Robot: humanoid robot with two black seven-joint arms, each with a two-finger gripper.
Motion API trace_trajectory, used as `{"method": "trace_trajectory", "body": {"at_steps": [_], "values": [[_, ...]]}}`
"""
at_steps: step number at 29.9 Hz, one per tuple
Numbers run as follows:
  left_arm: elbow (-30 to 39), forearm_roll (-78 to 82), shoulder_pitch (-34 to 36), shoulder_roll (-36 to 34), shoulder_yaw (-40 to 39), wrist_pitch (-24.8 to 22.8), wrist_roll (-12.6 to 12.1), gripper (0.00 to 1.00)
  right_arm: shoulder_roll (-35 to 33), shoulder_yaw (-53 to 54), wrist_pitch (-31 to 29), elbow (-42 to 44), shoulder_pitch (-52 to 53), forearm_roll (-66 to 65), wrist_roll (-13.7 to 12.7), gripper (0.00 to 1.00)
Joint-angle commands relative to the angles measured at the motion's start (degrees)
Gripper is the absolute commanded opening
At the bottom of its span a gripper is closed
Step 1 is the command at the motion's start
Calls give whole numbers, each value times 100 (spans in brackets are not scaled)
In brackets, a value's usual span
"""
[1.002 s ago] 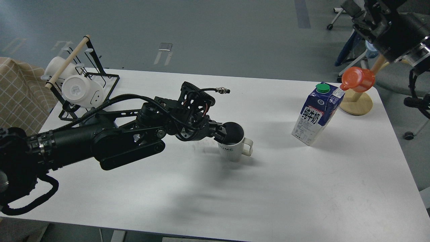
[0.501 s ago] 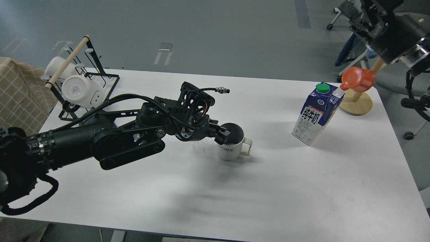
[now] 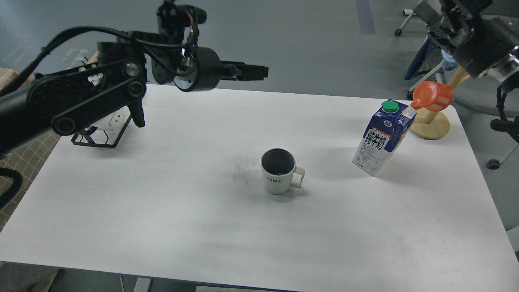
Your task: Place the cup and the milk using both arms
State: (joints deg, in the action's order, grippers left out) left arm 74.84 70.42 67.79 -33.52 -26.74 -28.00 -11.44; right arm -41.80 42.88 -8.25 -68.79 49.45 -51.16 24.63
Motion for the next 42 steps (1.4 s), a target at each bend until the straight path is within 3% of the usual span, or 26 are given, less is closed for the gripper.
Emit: {"method": "trace_trajectory", "body": {"at_steps": [1, 3, 9, 12, 14, 18, 22, 36, 42], "values": [[-276, -669, -309, -120, -963, 0, 1, 95, -293, -8, -10, -38, 65, -130, 6, 100], [-574, -1238, -581, -76, -1428, 0, 10, 95, -617, -34, -10, -55, 74, -463, 50, 100], [-778, -2646, -863, -58, -1685, 0, 28, 95, -1233, -34, -19, -90, 21, -1554, 269, 100], [-786, -3086, -969, -58, -1694, 0, 150, 95, -1576, -69, -19, -152, -32, -1932, 337, 100], [-786, -3148, -1013, -58, -1712, 127, 370, 95, -1927, -87, -2, -161, -128, -2309, 337, 100], [-804, -3166, -1057, -58, -1703, 190, 476, 95, -2332, -105, 60, -161, -356, -2793, 337, 99], [-804, -3166, -1179, -67, -1712, 190, 485, 95, -2754, -105, 717, -170, -979, -3504, 337, 98], [-804, -3166, -1285, -14, -1694, 199, 520, 95, -2501, -508, 2906, -416, -2466, -5147, 337, 99], [-804, -3166, -1285, 3, -1712, 225, 520, 95, -1991, -650, 3189, -372, -2493, -5965, 337, 99]]}}
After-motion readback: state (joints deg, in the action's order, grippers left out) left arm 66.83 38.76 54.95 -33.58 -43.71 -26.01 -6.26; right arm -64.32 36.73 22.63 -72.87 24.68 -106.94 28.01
